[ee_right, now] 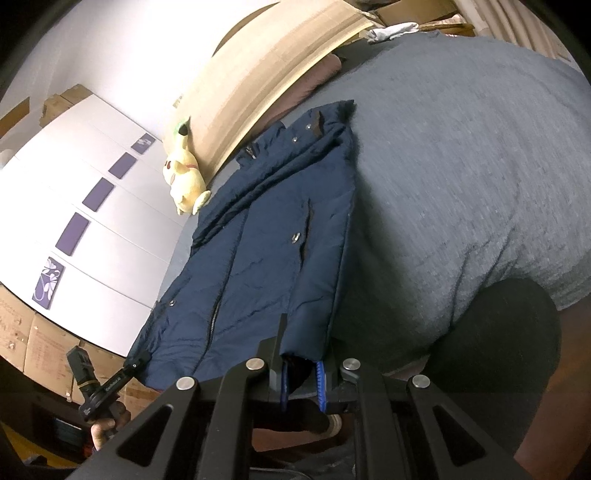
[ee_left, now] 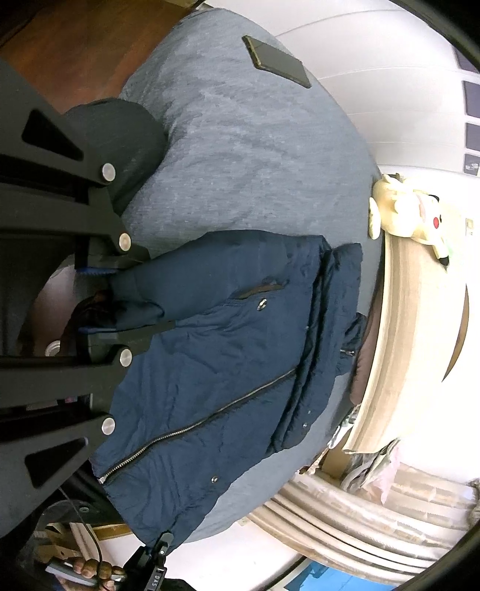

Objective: Fold large clothes
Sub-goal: 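Hold the hem with both tools and carry it over the jacket body toward the collar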

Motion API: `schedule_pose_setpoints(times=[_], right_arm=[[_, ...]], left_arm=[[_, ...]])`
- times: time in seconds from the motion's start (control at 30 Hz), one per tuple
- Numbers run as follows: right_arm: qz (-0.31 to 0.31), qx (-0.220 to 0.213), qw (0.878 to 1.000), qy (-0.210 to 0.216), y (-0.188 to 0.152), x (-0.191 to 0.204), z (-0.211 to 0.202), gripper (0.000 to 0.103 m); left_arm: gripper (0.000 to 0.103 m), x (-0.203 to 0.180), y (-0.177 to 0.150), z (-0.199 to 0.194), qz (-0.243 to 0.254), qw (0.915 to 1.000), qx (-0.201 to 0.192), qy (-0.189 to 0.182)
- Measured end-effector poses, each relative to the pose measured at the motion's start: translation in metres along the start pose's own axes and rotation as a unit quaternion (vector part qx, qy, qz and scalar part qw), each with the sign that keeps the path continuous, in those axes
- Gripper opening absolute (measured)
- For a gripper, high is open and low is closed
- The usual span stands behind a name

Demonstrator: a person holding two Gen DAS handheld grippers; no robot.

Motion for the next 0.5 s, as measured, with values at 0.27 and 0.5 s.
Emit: schedule_pose_setpoints(times=[0.27,0.5], right_arm=[[-0.011,-0.019,1.000,0.005,0.013,0.009,-0.009,0.012],[-0.017,-0.031,0.999,0.007,0.022,0.014,-0.015,0.012]], left_arm=[[0.019,-0.007,0.013,-0.008,0.000,0.9999,-0.015,-0.006],[0.019,-0.015,0.024,-0.014,0.004,0.9995,-0.029,-0.010]])
Point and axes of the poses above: each gripper's, at about its wrist camera, not at the fingertips, and z roughly the way its jaws point, x to its left, y to its top, the point moved 8 cm from there along z, roughly the way its jaws point, and after that the axes turned 15 degrees about -z, right-handed, at the moved point
